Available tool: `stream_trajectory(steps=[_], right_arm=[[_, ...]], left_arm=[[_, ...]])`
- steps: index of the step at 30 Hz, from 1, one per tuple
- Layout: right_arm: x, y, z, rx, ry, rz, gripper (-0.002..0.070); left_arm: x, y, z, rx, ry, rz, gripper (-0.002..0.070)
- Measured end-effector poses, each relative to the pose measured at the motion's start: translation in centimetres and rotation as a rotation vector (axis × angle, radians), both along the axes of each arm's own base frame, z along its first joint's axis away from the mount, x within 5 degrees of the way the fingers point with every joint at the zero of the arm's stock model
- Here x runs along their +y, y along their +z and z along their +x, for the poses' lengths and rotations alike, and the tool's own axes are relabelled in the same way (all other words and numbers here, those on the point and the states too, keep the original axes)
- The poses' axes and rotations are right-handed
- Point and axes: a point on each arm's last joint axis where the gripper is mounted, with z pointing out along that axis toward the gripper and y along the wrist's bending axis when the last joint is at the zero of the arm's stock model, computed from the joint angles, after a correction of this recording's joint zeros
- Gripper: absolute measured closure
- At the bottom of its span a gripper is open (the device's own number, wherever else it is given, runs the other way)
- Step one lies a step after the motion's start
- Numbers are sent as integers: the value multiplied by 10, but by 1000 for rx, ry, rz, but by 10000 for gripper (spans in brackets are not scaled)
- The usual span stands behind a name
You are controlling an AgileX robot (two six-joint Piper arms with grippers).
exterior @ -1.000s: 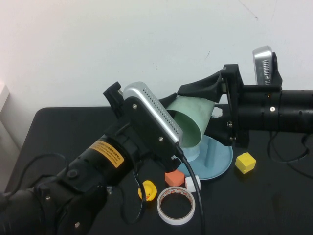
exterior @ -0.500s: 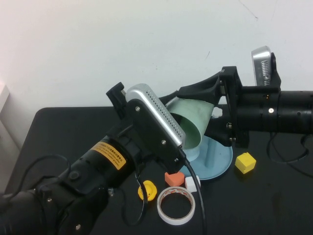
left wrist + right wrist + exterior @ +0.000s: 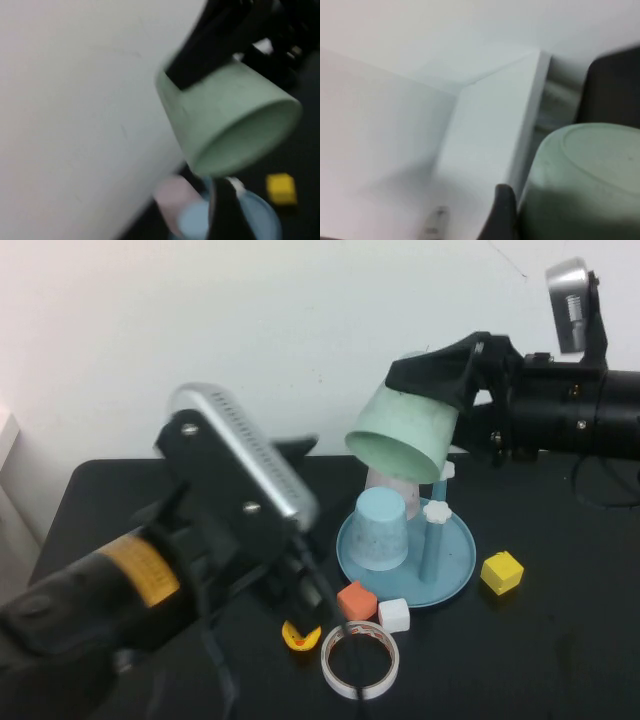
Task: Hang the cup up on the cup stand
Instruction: Place the cup on the cup holder
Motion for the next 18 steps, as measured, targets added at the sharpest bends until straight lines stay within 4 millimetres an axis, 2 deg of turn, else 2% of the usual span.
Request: stream_trajectory(steps=[3, 8, 9, 13, 18], right_arm=[[-3, -1, 3, -190, 19, -129, 79], [-11, -7, 12, -569, 24, -482, 79], [-14, -8, 15, -633, 23, -565, 79], [-23, -17, 26, -773, 20, -818, 79], [-23, -40, 44, -756, 39, -916, 79]], left_arm=[[13, 2, -16, 156, -14, 17, 368], [35, 6, -43, 315, -36, 88, 595], [39, 6, -47, 329, -40, 99, 619], [47, 5, -57, 383, -49, 152, 664], [49, 3, -59, 403, -50, 171, 674]])
